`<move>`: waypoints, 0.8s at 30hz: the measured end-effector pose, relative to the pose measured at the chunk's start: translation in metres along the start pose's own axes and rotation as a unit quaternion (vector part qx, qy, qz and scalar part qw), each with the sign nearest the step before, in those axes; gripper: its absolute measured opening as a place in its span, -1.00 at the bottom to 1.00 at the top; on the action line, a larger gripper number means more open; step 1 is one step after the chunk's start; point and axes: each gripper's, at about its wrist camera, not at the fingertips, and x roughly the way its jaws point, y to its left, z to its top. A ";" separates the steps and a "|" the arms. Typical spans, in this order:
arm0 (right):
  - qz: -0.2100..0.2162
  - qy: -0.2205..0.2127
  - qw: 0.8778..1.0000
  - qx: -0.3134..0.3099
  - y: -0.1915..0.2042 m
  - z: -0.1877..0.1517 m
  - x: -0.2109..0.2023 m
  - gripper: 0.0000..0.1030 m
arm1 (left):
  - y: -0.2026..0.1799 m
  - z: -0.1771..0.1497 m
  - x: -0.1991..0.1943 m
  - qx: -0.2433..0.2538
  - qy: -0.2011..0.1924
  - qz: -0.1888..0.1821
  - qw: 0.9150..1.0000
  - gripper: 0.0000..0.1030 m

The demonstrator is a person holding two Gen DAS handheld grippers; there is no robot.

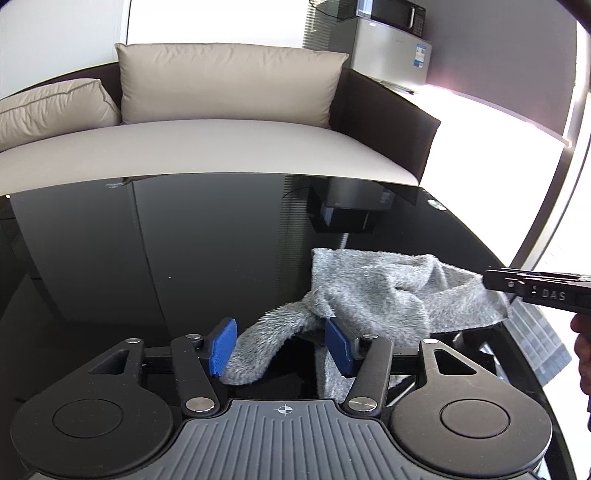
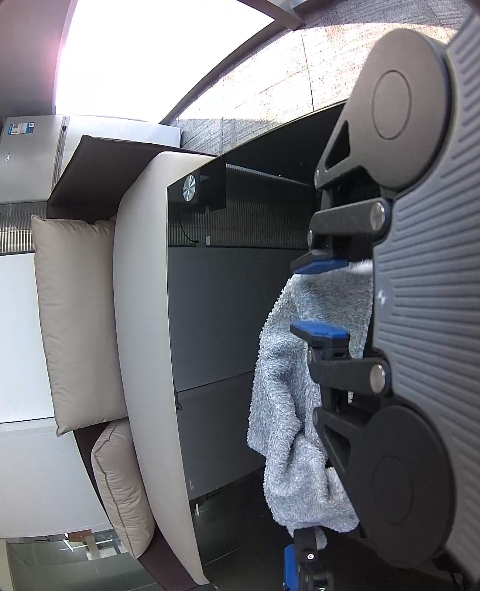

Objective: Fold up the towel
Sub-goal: 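Grasp a towel corner with the right gripper while the left gripper holds another corner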

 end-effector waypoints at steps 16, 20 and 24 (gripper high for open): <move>0.014 0.009 0.999 0.028 -0.004 0.002 0.015 -0.17 | -0.013 -0.008 0.017 -0.023 0.025 -0.061 0.998 0.05; 0.017 0.009 1.000 0.024 -0.002 0.002 0.015 -0.17 | -0.015 -0.008 0.016 -0.021 0.020 -0.061 0.998 -0.04; 0.018 0.007 1.000 0.024 -0.003 0.002 0.014 -0.17 | -0.016 -0.009 0.017 -0.016 0.025 -0.065 0.997 -0.29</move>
